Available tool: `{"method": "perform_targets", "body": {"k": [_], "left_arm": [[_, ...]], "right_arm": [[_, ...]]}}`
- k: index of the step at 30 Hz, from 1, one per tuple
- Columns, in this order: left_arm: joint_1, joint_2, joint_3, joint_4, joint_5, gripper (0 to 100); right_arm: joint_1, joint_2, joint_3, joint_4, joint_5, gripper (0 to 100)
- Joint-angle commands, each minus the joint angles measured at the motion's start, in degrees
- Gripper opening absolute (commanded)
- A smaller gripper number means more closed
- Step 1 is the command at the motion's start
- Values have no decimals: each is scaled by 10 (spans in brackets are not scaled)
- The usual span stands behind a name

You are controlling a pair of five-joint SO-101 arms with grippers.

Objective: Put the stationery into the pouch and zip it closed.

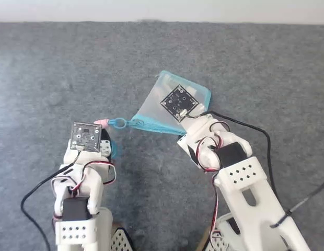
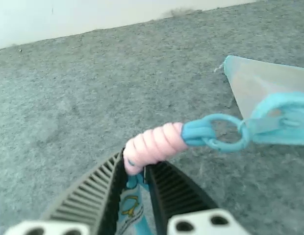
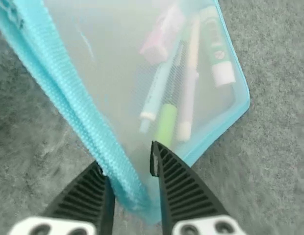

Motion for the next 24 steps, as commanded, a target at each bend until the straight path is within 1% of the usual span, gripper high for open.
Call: {"method": "perform_targets", "body": {"k": [1, 4, 9, 18, 20, 24], "left_arm": [[-24, 1, -40, -22, 15, 9], [-24, 1, -38, -22, 15, 9], [-24, 1, -37, -22, 14, 9], [-19, 1, -29, -22, 12, 11], [-5, 1, -27, -22, 11, 11], [54, 1, -13, -19, -11, 13]], "right_arm": [[48, 58, -1, -29, 7, 7], [74, 100, -10, -52, 12, 7], [117, 157, -40, -58, 18, 7], [123, 182, -54, -59, 4, 7], [123, 182, -54, -59, -18, 9], [119, 182, -54, -57, -33, 17]]}}
